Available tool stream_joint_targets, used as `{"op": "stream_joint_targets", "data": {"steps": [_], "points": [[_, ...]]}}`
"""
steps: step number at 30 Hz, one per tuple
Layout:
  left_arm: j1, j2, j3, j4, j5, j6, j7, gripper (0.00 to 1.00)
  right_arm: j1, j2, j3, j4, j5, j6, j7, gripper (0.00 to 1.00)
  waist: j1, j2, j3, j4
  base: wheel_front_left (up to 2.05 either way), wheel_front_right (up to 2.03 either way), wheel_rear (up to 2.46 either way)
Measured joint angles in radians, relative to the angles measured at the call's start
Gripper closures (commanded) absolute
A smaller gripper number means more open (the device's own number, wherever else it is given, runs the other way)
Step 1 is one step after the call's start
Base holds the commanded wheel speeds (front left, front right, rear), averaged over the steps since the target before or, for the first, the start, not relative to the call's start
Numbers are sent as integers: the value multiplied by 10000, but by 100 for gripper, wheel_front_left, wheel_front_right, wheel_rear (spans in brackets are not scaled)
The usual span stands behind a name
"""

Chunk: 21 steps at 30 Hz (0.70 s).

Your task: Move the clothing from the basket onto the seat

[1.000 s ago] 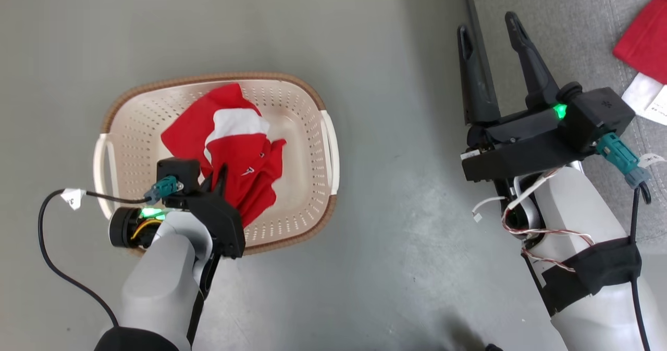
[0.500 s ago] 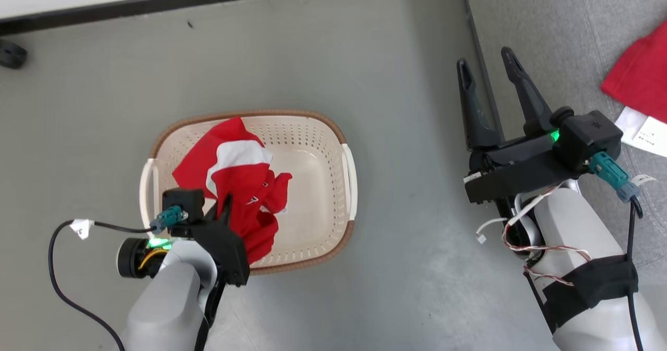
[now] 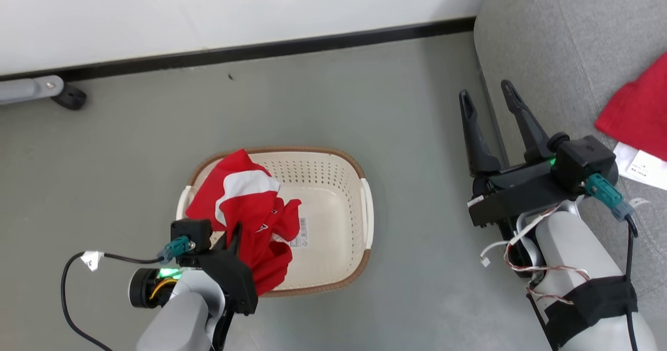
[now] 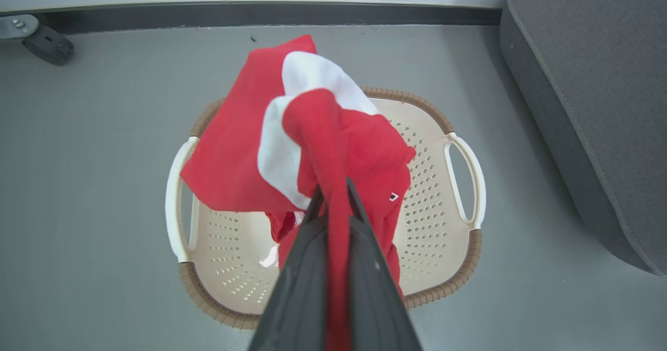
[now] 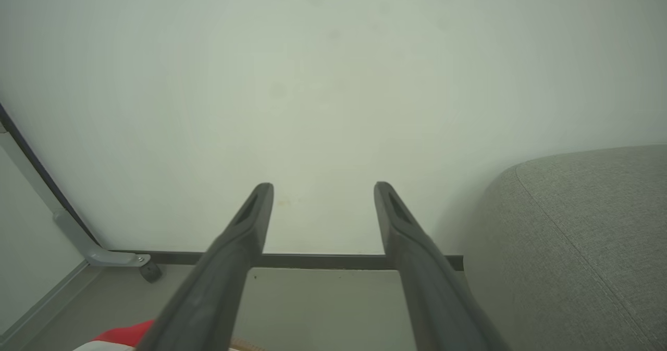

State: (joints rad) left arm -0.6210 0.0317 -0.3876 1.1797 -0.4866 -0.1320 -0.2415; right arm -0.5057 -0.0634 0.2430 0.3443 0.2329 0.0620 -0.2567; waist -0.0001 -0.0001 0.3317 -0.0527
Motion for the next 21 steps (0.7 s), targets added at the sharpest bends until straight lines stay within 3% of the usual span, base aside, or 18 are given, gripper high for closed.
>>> {"op": "stream_joint_targets", "data": {"steps": [21], "points": [[360, 4, 516, -1425, -332, 0, -71, 100, 698, 6, -38, -8, 0, 127, 0, 0, 0, 0, -1227, 586, 0, 0, 0]]}}
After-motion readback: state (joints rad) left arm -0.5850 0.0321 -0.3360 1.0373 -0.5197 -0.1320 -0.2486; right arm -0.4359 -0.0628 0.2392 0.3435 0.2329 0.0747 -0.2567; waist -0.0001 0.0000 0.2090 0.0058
